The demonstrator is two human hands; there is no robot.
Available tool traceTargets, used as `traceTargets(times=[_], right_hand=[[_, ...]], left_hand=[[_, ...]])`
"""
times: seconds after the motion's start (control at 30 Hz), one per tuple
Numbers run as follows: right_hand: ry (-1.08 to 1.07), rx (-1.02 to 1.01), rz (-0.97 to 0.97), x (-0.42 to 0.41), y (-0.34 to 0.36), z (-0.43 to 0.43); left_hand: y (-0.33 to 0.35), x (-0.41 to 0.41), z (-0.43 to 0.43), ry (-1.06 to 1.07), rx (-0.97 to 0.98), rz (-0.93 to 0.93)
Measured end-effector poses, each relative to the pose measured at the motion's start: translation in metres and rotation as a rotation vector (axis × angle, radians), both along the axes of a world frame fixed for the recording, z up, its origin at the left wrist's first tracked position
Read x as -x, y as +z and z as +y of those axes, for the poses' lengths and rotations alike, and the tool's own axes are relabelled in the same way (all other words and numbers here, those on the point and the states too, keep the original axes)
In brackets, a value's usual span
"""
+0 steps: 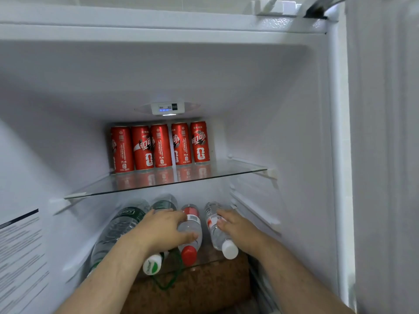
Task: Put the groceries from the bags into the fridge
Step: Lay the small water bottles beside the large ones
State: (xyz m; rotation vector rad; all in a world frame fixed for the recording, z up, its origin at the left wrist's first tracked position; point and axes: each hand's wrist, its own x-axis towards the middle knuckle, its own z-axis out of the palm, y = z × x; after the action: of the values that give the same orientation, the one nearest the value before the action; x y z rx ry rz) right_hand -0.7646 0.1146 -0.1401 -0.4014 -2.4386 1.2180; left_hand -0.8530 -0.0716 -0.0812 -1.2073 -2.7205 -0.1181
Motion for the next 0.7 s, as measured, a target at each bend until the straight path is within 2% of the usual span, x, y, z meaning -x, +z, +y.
traceTargets(times=[0.13, 0.3, 0.47, 0.7], right_hand=[[0.021, -0.054, -0.031, 0.011, 0.003, 0.001], [0.088, 0.072, -0.025, 0.015, 0.002, 0.001], [0.105, 0.150, -0.015, 0.018, 0.004, 0.000], [0.091, 0.109, -0.046, 0.021, 0.007, -0.003]], left_hand=[[0.006, 0.008, 0.002, -0.033, 0.104, -0.016], [0.009, 0.011, -0.001, 0.025, 0.106, -0.126], [0.008, 0.007, 0.003, 0.039, 0.074, -0.061], [0.008, 0.005, 0.005, 0.028, 0.098, -0.035]])
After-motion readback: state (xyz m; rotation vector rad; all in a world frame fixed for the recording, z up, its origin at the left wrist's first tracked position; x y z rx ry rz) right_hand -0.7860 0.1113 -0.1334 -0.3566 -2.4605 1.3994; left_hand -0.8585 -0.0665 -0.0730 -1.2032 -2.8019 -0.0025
